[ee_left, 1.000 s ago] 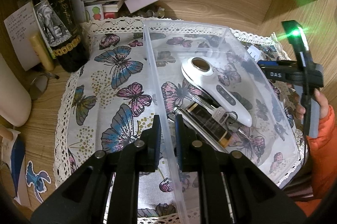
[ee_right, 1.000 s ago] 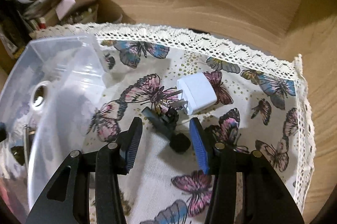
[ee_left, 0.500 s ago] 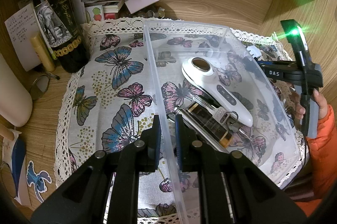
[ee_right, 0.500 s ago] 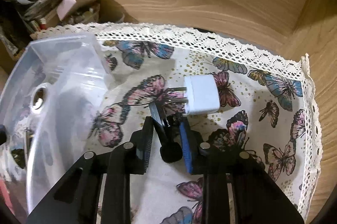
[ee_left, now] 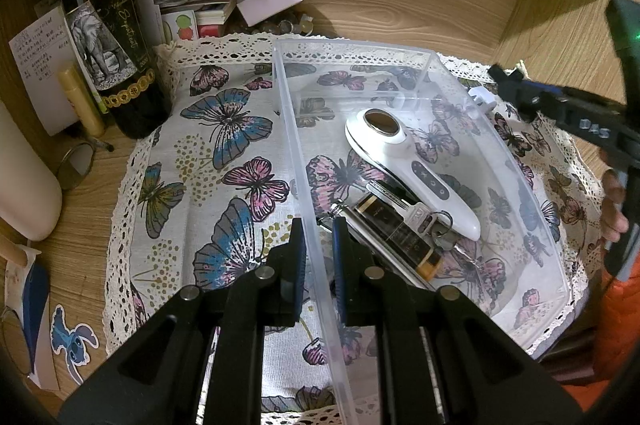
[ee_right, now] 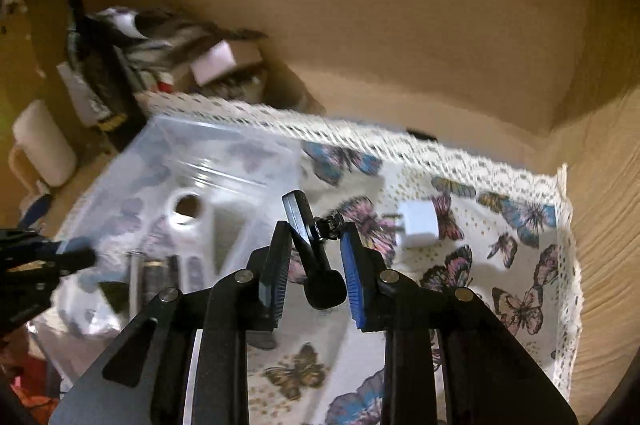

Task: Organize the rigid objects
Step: 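Lower the black gadget into the clear box and open the right tool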

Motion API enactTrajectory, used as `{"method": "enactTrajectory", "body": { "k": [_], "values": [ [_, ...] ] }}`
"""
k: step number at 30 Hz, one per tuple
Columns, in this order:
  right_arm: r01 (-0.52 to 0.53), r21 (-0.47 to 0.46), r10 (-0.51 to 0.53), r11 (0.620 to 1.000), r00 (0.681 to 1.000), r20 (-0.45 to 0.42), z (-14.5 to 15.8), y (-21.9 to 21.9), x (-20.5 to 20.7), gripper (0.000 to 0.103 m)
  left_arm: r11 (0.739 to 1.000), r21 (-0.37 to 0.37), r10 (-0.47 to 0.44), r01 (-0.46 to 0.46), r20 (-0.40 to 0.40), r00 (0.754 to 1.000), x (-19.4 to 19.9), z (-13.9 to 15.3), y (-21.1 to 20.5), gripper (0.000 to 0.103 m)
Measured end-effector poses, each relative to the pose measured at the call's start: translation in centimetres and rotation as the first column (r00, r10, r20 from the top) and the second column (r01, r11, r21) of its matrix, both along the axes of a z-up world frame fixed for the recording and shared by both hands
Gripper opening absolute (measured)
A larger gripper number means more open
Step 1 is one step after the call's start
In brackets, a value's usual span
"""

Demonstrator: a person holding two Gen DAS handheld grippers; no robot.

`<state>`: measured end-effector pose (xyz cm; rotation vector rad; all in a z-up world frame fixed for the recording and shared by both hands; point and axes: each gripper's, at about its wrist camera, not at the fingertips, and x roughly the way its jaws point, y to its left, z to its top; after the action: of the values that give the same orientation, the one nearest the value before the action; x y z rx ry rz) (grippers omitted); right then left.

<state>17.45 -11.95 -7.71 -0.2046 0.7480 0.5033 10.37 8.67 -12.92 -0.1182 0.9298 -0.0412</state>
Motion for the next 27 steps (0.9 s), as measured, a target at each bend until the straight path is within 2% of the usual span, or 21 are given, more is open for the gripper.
{"method": "enactTrajectory", "body": {
  "k": [8,12,16,20,27],
  "values": [
    [-0.109,0.025,0.107,0.994,0.992,0.063,1.0,2.3,-3.4,0.023,1.000,0.000,0.000,0.000,0.001,1.000,0.0,0.0,0.0,0.012],
    [-0.163,0.028,0.162,0.986,0.986,0.035,-0.2,4.1,-3.9,0.023,1.000,0.000,-0.001,0.001,0.001,1.000,0.0,0.1,0.1,0.012],
    [-0.216,-0.007,0.216,0.976,0.976,-0.010,-1.8,6.2,-4.4,0.023,1.000,0.002,-0.002,0.002,0.001,1.000,0.1,0.2,0.0,0.012],
    [-0.247,-0.039,0.245,0.968,0.968,-0.061,-3.4,7.6,-4.1,0.023,1.000,0.001,-0.001,0.001,0.001,1.000,0.1,0.2,0.0,0.012],
    [-0.275,-0.042,0.267,0.961,0.954,-0.134,-4.5,8.3,-3.7,0.023,1.000,0.004,-0.001,0.001,0.003,1.000,0.1,0.3,-0.1,0.012]
  ]
}}
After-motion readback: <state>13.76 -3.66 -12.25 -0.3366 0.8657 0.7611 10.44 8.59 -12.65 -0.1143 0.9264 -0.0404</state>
